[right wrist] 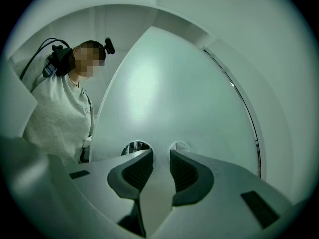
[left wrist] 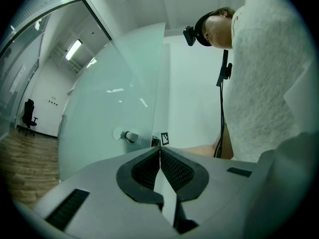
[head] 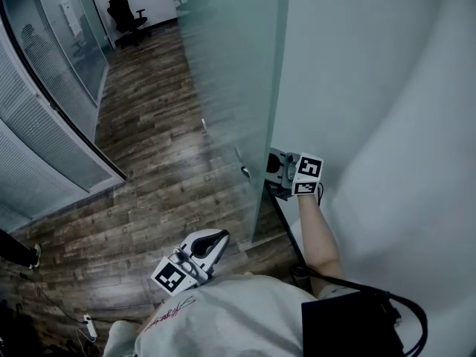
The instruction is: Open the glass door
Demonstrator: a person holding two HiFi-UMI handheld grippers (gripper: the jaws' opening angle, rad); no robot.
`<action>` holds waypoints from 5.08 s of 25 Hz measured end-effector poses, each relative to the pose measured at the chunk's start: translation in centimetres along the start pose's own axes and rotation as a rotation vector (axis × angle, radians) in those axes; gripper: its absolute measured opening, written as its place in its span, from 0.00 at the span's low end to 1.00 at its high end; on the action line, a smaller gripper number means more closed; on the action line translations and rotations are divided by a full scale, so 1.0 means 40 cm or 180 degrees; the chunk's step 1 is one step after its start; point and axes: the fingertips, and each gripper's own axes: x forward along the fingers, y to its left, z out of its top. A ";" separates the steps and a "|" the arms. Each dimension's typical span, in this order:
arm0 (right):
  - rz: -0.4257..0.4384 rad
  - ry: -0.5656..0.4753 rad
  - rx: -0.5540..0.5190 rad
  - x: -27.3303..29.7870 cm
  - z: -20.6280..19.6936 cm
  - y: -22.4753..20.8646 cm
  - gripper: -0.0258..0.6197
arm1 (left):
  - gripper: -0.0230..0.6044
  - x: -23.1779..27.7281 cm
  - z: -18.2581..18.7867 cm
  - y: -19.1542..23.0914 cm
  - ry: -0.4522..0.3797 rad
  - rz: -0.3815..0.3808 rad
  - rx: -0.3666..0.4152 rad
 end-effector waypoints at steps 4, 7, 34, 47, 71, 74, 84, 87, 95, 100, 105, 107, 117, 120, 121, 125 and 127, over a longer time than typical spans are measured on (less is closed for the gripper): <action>-0.0022 -0.0040 0.0032 -0.028 0.004 -0.012 0.22 | 0.07 0.011 -0.002 -0.002 -0.0018 0.0020 -0.0020; -0.0063 -0.0068 0.0050 -0.048 0.009 -0.018 0.22 | 0.07 0.017 -0.004 -0.003 -0.0015 0.0040 -0.0053; -0.0276 -0.0133 0.0237 -0.132 0.032 -0.049 0.21 | 0.07 0.007 -0.008 -0.024 0.0016 -0.0092 -0.0086; -0.0237 -0.0093 0.0107 -0.142 0.033 -0.051 0.24 | 0.07 0.037 -0.025 -0.021 0.0035 -0.0217 -0.0143; -0.2216 0.0031 -0.0623 -0.306 -0.008 0.161 0.09 | 0.07 0.053 -0.010 0.016 0.0030 -0.1134 -0.0274; -0.2325 -0.0084 -0.0696 -0.292 0.021 0.224 0.09 | 0.07 0.053 -0.010 0.016 0.0023 -0.1266 -0.0259; -0.2492 -0.0409 -0.0751 -0.148 0.076 0.403 0.09 | 0.07 0.018 -0.001 0.007 0.0023 -0.1617 -0.0247; -0.2532 -0.0218 -0.0780 -0.102 0.054 0.431 0.09 | 0.07 0.003 -0.001 -0.001 0.0028 -0.1706 -0.0255; -0.2398 -0.0192 -0.0665 0.019 0.015 0.467 0.09 | 0.07 -0.035 0.011 -0.009 0.0034 -0.1892 -0.0251; -0.2370 -0.0132 -0.0640 0.050 -0.003 0.475 0.09 | 0.07 -0.058 0.011 -0.002 0.0024 -0.1916 -0.0245; -0.2341 -0.0121 -0.0702 0.051 -0.004 0.482 0.07 | 0.07 -0.058 0.005 -0.002 0.0026 -0.1914 -0.0249; -0.2336 -0.0129 -0.0744 0.053 -0.005 0.485 0.07 | 0.07 -0.058 0.004 -0.004 0.0023 -0.1914 -0.0257; -0.2364 0.0038 -0.0701 0.052 -0.016 0.477 0.07 | 0.07 -0.040 0.000 -0.008 0.0019 -0.1885 -0.0245; -0.2322 0.0071 -0.0748 0.053 -0.016 0.477 0.07 | 0.07 -0.038 0.004 -0.009 0.0012 -0.1879 -0.0232; -0.2323 0.0079 -0.0745 0.054 -0.016 0.477 0.07 | 0.07 -0.038 0.004 -0.010 0.0014 -0.1878 -0.0228; -0.2315 0.0085 -0.0716 0.051 -0.017 0.479 0.07 | 0.07 -0.034 0.005 -0.015 0.0010 -0.1872 -0.0223; -0.2302 0.0104 -0.0705 0.046 -0.021 0.481 0.07 | 0.07 -0.029 0.005 -0.018 0.0006 -0.1865 -0.0223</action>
